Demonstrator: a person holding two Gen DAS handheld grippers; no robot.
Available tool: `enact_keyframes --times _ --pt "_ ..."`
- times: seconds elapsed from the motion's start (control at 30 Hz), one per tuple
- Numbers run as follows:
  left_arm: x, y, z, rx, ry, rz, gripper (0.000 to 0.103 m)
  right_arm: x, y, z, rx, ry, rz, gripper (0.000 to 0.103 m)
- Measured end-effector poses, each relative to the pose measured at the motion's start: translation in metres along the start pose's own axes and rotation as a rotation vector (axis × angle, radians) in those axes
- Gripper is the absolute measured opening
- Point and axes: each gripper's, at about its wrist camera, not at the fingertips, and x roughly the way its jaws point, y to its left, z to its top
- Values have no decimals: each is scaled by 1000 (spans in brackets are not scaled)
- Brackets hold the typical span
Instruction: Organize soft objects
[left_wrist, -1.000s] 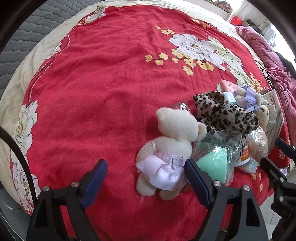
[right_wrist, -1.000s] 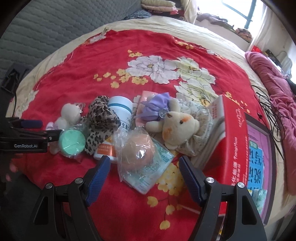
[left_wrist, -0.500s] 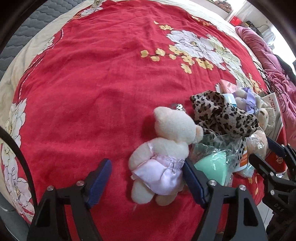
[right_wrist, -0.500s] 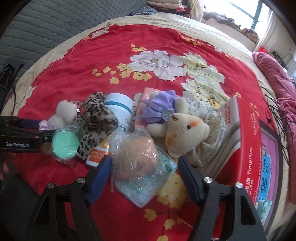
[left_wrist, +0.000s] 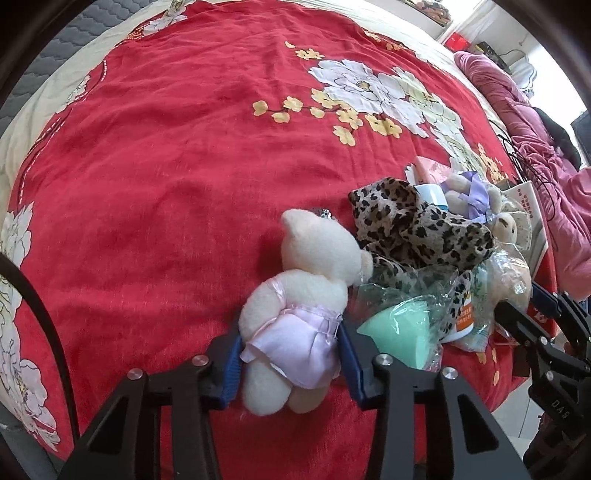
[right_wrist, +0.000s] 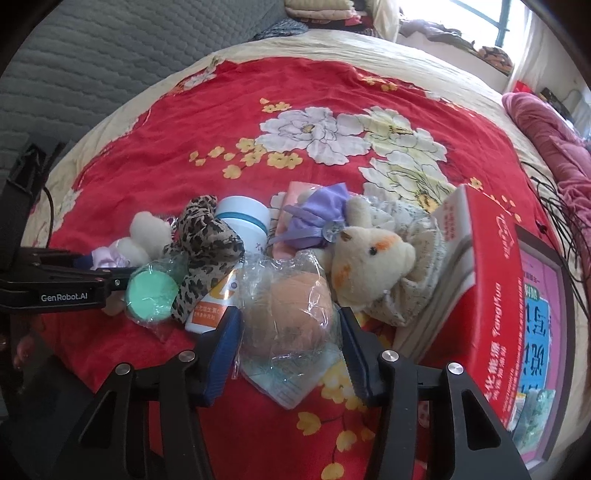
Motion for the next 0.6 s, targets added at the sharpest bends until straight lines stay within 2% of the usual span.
enact_keyframes --times 0.2,0.47,0.6 --pt "-11 7 -6 -16 -11 -6 45 -9 -3 -6 20 -1 9 55" --pt "-25 23 -11 -32 -32 39 41 -24 1 -8 38 -32 20 55" --pt "-41 19 -14 -25 -70 61 41 -35 4 -8 44 -52 25 55"
